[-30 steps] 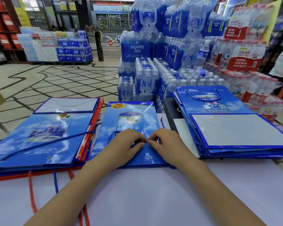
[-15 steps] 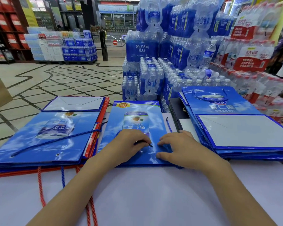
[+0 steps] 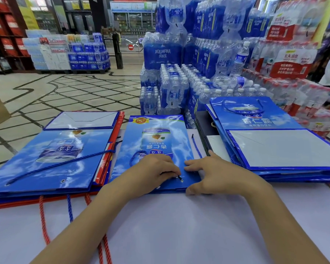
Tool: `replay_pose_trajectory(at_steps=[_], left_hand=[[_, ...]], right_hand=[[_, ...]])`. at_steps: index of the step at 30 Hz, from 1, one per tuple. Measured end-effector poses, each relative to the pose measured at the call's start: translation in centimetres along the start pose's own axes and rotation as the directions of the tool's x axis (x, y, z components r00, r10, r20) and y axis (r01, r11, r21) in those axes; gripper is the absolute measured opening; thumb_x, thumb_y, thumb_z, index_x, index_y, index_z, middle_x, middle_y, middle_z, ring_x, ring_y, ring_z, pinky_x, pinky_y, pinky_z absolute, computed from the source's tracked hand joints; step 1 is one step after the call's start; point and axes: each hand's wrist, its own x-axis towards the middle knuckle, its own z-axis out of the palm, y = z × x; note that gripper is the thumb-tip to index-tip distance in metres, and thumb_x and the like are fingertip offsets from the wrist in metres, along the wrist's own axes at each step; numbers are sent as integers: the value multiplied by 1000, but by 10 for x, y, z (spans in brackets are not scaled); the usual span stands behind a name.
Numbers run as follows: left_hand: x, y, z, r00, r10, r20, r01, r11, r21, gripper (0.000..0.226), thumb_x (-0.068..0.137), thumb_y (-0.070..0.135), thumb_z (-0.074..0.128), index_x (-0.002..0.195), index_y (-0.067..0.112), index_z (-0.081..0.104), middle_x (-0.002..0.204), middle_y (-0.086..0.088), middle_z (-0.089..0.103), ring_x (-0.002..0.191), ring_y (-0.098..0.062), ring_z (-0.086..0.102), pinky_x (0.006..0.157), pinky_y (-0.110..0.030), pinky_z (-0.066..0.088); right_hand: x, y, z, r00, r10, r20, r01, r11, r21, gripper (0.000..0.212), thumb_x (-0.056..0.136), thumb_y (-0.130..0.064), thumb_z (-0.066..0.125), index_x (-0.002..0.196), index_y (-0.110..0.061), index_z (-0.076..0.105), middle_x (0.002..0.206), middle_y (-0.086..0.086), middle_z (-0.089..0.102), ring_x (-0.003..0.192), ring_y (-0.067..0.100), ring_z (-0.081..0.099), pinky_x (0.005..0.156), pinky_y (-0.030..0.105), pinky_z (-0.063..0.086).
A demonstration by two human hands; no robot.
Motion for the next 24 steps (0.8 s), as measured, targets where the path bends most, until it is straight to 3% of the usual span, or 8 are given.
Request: replay_pose_trajectory(at_steps=[5, 8, 12, 15, 17, 20, 24], left_hand=[[-1, 2, 2, 999, 36, 18, -36, 999, 1, 26, 93, 26, 52, 103, 18, 75, 94, 0, 65, 87, -7, 52, 79, -22, 43], [-1, 3, 2, 998, 58, 17, -59, 998, 7, 25, 94, 23, 52, 104, 18, 74, 98, 1, 64, 90, -4, 48, 81, -18, 40], [0, 4, 0, 999, 42, 34, -42, 999, -16, 20, 97, 17, 55, 107, 18, 72, 103, 4, 63, 96, -1, 46, 86, -11, 36], [0, 5, 0, 999, 16, 30, -15, 999, -39, 20, 98, 16, 54, 107, 18, 71, 102, 5, 61, 95, 1, 44, 86, -6, 33], [0, 6, 1, 999, 0, 38, 3, 999, -54, 19, 98, 15, 54, 106, 19, 71, 99, 7, 58, 92, 2, 44, 84, -5, 32], [1, 6, 1, 998, -32, 62, 36, 997, -69, 20, 99, 14, 51, 107, 19, 69, 98, 6, 55, 91, 0, 45, 83, -7, 33], [2, 6, -3, 990, -142, 10, 142, 979, -146, 21, 101, 19, 49, 106, 21, 68, 97, 12, 60, 94, -1, 53, 85, -15, 41]], right_hand=[[0, 1, 1, 999, 36, 7, -36, 999, 20, 70, 81, -55, 69, 144, -38, 44, 154, -28, 27, 149, 10, 3, 117, 31, 10], [2, 3, 3, 999, 35, -2, -34, 999, 28, 73, 79, -58, 69, 144, -40, 43, 153, -30, 28, 149, 12, 0, 117, 35, 15], [3, 5, 2, 1000, 6, -13, -6, 999, 34, 64, 81, -55, 67, 140, -39, 49, 151, -27, 34, 147, 12, 9, 113, 34, 22], [2, 5, 3, 999, -19, -40, 22, 998, 65, 48, 84, -51, 67, 128, -32, 61, 141, -16, 50, 134, 13, 31, 93, 28, 34], [2, 5, 3, 996, -39, -79, 47, 993, 107, 42, 83, -50, 68, 122, -36, 66, 132, -17, 58, 118, 0, 47, 81, 19, 38], [4, 5, 4, 978, -63, -197, 86, 990, 109, 25, 81, -50, 71, 102, -37, 74, 99, -19, 68, 84, -12, 53, 64, 9, 39], [6, 6, 5, 933, -59, -354, 120, 981, 154, 19, 80, -49, 74, 83, -31, 75, 81, -19, 69, 82, -4, 58, 74, 22, 50]])
